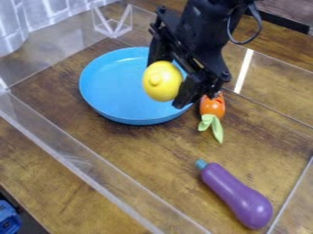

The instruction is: Put the lemon on the blue tray

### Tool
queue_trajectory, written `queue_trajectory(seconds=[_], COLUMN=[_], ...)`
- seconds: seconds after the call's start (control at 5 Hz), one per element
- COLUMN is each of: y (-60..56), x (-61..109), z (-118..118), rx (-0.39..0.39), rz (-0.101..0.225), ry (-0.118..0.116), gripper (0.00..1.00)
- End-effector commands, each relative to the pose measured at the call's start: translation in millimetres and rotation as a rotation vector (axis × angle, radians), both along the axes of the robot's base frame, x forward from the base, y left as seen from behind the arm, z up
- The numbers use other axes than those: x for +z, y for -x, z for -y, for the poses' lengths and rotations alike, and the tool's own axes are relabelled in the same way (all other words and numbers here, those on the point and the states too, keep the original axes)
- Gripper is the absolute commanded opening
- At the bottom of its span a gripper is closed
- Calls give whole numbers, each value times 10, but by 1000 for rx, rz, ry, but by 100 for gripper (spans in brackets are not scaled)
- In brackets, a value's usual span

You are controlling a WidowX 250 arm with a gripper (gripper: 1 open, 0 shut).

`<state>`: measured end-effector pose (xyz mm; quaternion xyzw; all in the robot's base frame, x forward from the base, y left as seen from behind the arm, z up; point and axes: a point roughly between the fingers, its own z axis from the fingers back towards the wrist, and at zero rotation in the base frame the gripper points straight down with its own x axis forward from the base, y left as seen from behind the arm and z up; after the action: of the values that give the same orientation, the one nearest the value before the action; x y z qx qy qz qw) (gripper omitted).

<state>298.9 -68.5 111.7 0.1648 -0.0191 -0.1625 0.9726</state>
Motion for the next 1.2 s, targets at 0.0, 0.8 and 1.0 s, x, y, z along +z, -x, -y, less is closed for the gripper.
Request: queue_trajectory(seconds=[0.0, 0.8, 1.0], y=[-24, -167, -148], x=[108, -74, -21], z=[67, 115, 13], rx=[-13, -6, -1], rz=[92, 180, 181], ry=[16, 16, 13], gripper=[0, 0, 0])
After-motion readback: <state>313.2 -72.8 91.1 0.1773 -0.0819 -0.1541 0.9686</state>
